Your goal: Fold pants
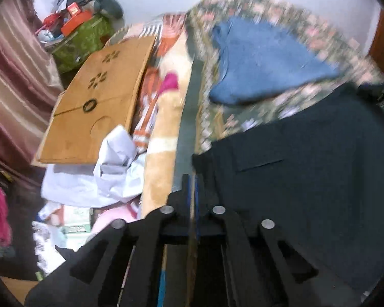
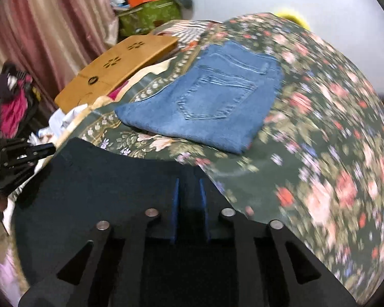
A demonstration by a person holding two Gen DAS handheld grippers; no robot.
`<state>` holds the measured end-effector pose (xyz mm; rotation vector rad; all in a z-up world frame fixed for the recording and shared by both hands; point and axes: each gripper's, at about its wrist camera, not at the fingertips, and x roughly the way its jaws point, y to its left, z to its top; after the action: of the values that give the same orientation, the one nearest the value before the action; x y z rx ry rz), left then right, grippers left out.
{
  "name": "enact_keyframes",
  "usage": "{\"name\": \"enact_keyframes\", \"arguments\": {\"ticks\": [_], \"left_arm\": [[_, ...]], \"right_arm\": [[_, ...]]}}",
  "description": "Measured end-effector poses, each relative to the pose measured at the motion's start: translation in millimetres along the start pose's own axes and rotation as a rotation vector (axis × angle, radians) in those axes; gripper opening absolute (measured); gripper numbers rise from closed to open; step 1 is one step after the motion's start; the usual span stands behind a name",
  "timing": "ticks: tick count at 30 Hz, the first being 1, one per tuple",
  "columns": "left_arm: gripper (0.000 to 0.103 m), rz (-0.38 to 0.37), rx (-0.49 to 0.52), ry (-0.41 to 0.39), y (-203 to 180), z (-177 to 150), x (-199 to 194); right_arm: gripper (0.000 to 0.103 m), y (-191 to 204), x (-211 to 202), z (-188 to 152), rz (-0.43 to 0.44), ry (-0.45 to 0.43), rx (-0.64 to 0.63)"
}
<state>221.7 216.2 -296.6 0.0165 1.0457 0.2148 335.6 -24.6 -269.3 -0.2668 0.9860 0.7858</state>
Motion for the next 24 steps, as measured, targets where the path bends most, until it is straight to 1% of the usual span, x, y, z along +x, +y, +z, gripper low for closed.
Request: {"name": "enact_keyframes", "arguments": {"ticks": [1,2,3,4,5,7,9,10,11,12,13,14,15,17,19,21,22,24], "left_arm": [[0.021,-0.021,0.001,-0.016,0,0,-12],[0.028,-0.038,0.004,-0.030,-1,1,-22],[0.042,-0.052,0.007,-0.043,-3,1,-32],[0.049,-0.077,0.010,-0.058,-6,-1,-41],[0.050,-0.113,0.017,-0.068,-11,-4,-49],[0.051,-0.177,0.039,-0.062,-24,-10,-60],[0.051,-0.235,0.063,-0.030,-44,-19,-59],[0.051,-0.247,0.077,-0.010,-52,-25,-56],[0.051,-0.252,0.105,0.031,-63,-33,-49],[0.051,-0.251,0.123,0.058,-71,-39,-43],[0.052,-0.235,0.150,0.094,-80,-49,-35],[0.052,-0.211,0.160,0.087,-83,-56,-33],[0.052,-0.193,0.163,0.068,-84,-63,-34],[0.053,-0.176,0.130,0.059,-76,-74,-39],[0.053,-0.165,0.086,0.071,-67,-83,-40],[0.053,-0.154,0.068,0.057,-61,-92,-38],[0.053,-0.146,0.069,0.051,-63,-93,-39],[0.053,-0.108,0.090,0.044,-68,-97,-42]], "right_arm": [[0.032,-1,-10,-3,0.008,-0.007,0.009],[0.034,0,-20,-8,0.019,-0.017,0.016],[0.039,1,-30,-13,0.030,-0.021,0.025],[0.042,3,-40,-19,0.037,-0.025,0.030],[0.042,6,-49,-27,0.042,-0.026,0.027],[0.042,11,-58,-42,0.054,-0.016,0.034],[0.042,16,-58,-61,0.063,0.026,0.050],[0.042,18,-56,-72,0.068,0.051,0.058],[0.042,20,-53,-83,0.076,0.077,0.068],[0.042,22,-49,-94,0.087,0.106,0.078],[0.044,24,-45,-109,0.101,0.138,0.095],[0.045,28,-46,-122,0.101,0.140,0.099],[0.045,33,-51,-133,0.078,0.109,0.085],[0.045,43,-62,-151,0.045,0.092,0.060],[0.045,42,-71,-164,0.061,0.071,0.106],[0.045,35,-76,-175,0.090,0.048,0.157],[0.043,32,-79,-178,0.101,0.040,0.175],[0.043,26,-86,-180,0.107,0.029,0.196]]}}
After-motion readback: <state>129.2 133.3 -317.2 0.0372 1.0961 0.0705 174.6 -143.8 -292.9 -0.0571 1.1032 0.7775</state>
